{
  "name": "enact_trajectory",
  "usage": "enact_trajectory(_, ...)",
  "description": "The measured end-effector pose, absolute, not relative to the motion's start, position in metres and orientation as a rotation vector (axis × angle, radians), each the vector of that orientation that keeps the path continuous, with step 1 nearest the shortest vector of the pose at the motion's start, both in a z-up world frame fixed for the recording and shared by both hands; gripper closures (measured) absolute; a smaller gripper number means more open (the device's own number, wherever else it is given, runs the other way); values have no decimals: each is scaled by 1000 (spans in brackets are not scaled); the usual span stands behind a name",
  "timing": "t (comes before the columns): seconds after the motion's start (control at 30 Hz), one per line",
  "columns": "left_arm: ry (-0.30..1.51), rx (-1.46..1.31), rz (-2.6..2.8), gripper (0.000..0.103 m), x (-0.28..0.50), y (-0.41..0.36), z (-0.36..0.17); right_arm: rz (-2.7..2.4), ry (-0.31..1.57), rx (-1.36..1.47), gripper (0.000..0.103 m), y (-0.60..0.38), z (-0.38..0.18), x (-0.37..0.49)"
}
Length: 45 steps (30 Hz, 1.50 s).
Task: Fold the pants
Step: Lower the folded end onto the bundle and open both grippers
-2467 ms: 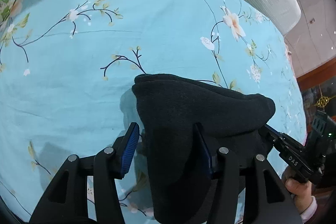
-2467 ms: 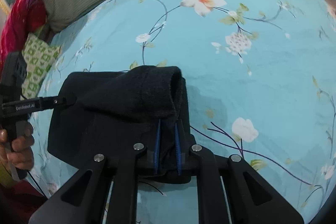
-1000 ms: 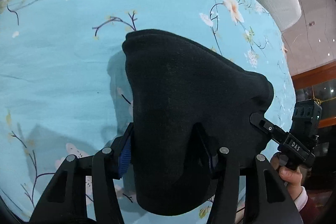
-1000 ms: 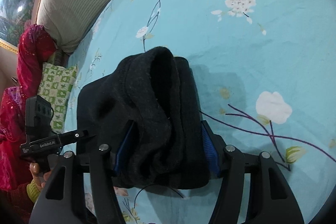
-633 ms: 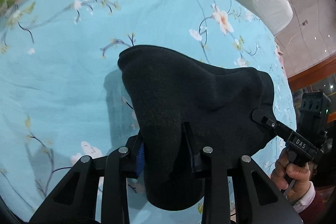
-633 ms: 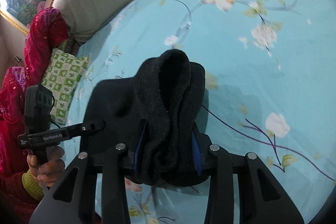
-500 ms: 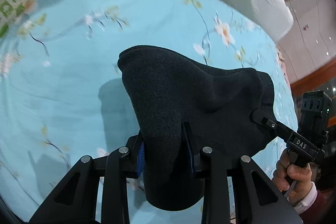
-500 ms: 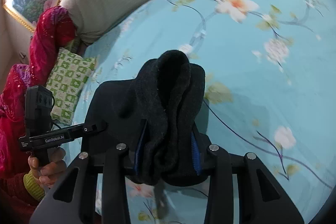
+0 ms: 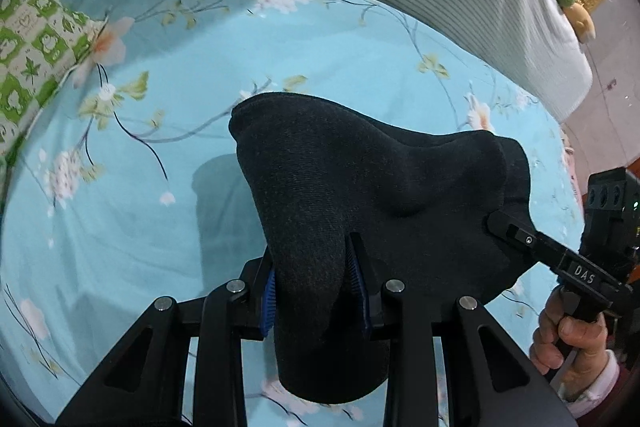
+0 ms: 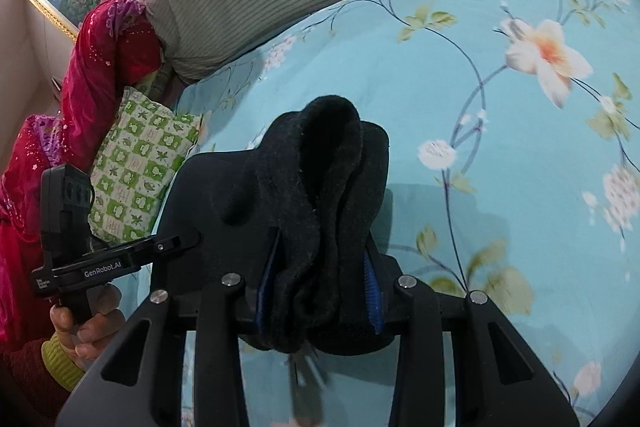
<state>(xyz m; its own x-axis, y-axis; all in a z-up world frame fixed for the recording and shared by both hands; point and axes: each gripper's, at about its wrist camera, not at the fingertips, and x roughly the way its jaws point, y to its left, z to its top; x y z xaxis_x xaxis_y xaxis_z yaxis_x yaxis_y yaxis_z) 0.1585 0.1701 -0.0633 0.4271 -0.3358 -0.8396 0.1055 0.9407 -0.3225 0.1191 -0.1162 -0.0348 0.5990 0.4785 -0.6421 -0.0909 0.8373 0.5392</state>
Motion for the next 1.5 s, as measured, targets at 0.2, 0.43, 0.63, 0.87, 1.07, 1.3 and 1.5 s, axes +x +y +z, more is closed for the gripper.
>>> enact_trajectory(0.2,1122,-213,-261,70,167,171,-79,340,927,508,62,-114,-51,137)
enact_trajectory(0.43,1134,-217,-263,59,168,174,-92,330,964,526,55,-128,-68,140)
enact_trajectory(0.63,1137,-214,-251,48,169,176,-97,330,962,508,53,-127,-70,143)
enact_trajectory(0.87,1128,-223,-197,30,163,184,-96,330,965,513,53,-128,-69,142)
enact_trajectory(1.07,1105,-195,-149,29,149,186,-88,302,940,497,50,-130,-57,133)
enact_trajectory(1.3,1088,-168,-88,24,130,184,-82,267,893,417,36,-123,-43,114)
enact_trajectory(1.5,1062,-88,-31,23,110,173,-73,261,880,351,32,-115,-39,100)
